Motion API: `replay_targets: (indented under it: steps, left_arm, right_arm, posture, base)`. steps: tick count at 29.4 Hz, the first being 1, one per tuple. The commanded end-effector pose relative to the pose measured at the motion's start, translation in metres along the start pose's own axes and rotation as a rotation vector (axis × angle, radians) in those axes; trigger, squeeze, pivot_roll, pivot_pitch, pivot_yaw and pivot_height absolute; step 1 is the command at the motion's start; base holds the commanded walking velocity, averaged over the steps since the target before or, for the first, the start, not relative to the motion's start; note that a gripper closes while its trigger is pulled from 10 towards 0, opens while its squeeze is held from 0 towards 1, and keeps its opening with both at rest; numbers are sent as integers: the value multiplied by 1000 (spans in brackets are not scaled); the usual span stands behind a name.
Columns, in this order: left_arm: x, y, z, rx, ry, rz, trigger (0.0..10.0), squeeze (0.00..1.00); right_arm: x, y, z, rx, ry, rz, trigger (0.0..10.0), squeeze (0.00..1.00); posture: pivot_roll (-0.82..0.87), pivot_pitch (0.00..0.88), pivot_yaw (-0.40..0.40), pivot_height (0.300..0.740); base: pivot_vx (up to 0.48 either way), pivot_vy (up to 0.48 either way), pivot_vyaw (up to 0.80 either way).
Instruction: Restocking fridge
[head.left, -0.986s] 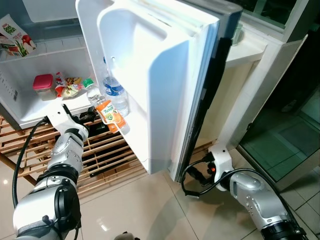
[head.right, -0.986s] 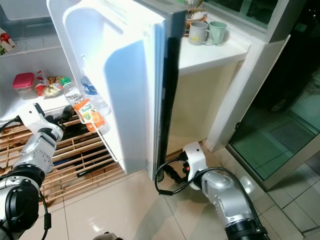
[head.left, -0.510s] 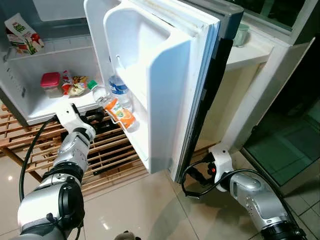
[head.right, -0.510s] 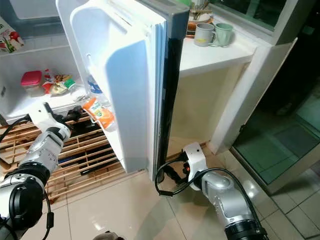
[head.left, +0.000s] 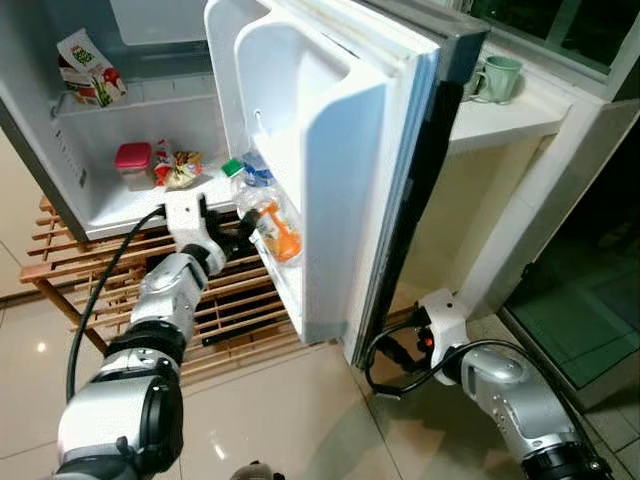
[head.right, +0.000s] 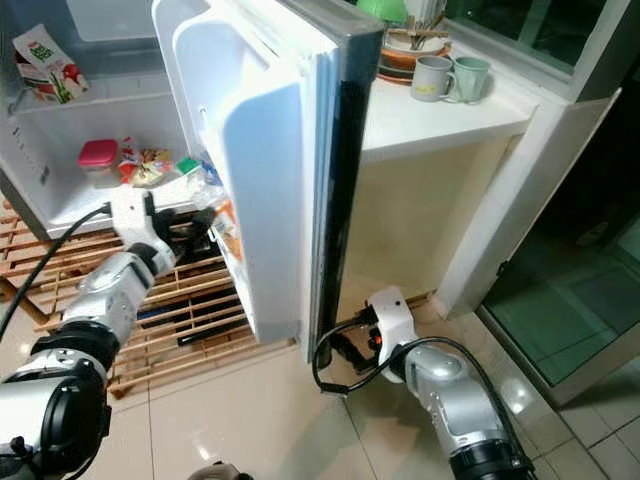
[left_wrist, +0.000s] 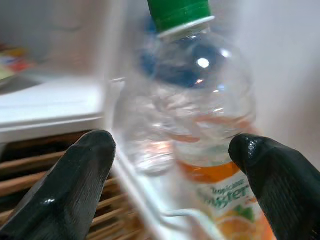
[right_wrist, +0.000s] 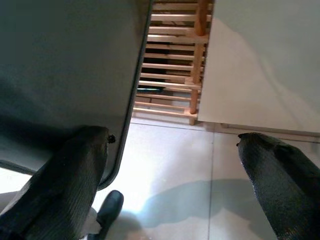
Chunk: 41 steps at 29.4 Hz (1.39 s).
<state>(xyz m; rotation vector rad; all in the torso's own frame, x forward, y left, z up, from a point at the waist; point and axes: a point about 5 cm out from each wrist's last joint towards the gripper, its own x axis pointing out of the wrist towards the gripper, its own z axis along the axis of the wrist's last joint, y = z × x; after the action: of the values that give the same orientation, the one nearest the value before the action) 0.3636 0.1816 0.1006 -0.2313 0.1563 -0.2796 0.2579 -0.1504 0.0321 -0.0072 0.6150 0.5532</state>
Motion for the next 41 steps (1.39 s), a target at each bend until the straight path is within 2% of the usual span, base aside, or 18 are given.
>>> replay_targets:
  steps: [1,10,15,17,21,22,23,26,27,29,30,35,41]
  left_arm:
    - [3,-20,-16,3,83,-104,10000,0]
    - [7,-46,2,17,18,-281,10000,0]
    - [6,-48,7,46,15,-302,10000,0]
    - [4,-48,12,87,9,-309,10000,0]
    - [2,-50,18,117,-1,-320,10000,0]
    - [0,-53,23,142,-10,-332,10000,0]
    - [-5,-58,33,205,-19,-368,10000,0]
    - [-11,-61,38,282,16,-397,10000,0]
    - [-11,-61,38,282,16,-397,10000,0]
    - [-19,-62,41,362,77,-437,10000,0]
    - [-19,-62,41,362,77,-437,10000,0]
    - [-35,-60,49,476,164,-493,10000,0]
    - [-48,-48,54,510,223,-498,10000,0]
  right_arm:
    - [4,8,7,-13,-28,37,10000,0]
    - [8,9,9,-13,-32,43,10000,0]
    - [9,10,9,-9,-37,41,10000,0]
    - [9,11,9,-7,-40,42,10000,0]
    - [9,11,10,-7,-41,43,10000,0]
    - [9,11,10,-7,-41,43,10000,0]
    - [9,11,10,-6,-42,44,10000,0]
    - [10,11,10,-6,-42,44,10000,0]
    - [10,11,10,-6,-42,44,10000,0]
    - [10,11,10,-5,-42,46,10000,0]
    - [10,11,10,-5,-42,46,10000,0]
    - [12,13,10,-4,-44,52,10000,0]
    - [13,12,11,-4,-47,50,10000,0]
  posture:
    - [-97,0,24,740]
    - [-92,0,29,740]
    - [-92,0,34,740]
    - [-92,0,34,740]
    - [-92,0,34,740]
    - [-92,0,34,740]
    - [-83,0,33,740]
    - [-77,0,33,740]
    - [-77,0,33,740]
    - [-75,0,33,740]
    - [-75,0,33,740]
    - [-68,0,36,740]
    - [-70,0,40,740]
  base:
    - [0,0,0]
    - [0,0,0]
    - [0,0,0]
    - [0,0,0]
    - [0,0,0]
    - [0,0,0]
    - [0,0,0]
    - [0,0,0]
    - [0,0,0]
    - [0,0,0]
    - [0,0,0]
    - [0,0,0]
    - [0,0,0]
